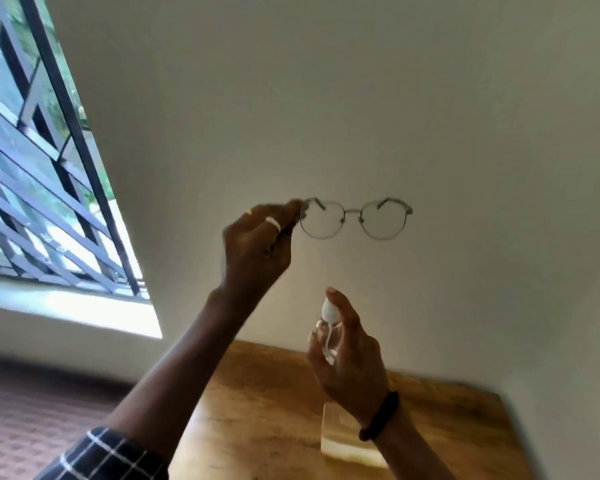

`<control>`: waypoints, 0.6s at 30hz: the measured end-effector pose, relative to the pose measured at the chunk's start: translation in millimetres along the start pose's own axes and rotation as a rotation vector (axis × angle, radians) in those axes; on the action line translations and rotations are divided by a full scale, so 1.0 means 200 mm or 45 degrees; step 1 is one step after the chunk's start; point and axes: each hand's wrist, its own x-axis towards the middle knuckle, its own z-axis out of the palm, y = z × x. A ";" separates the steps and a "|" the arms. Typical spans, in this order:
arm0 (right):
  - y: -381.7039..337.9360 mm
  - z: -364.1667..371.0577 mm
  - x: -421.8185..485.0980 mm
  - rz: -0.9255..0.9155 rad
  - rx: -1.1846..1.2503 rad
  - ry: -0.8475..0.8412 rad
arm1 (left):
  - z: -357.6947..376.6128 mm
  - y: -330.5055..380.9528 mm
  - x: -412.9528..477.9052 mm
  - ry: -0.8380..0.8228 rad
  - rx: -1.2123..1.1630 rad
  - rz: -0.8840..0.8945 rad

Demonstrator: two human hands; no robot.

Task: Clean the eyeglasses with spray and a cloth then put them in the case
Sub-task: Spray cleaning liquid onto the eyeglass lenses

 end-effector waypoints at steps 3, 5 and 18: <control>-0.08 -0.15 0.14 -0.116 -0.058 0.093 | 0.05 0.01 0.00 0.011 -0.008 0.025; -0.13 -0.24 0.23 -0.180 -0.108 0.141 | 0.09 0.02 0.01 -0.015 -0.015 0.012; -0.28 -0.49 0.40 -0.226 -0.290 0.219 | 0.18 0.18 0.22 0.036 -0.097 0.073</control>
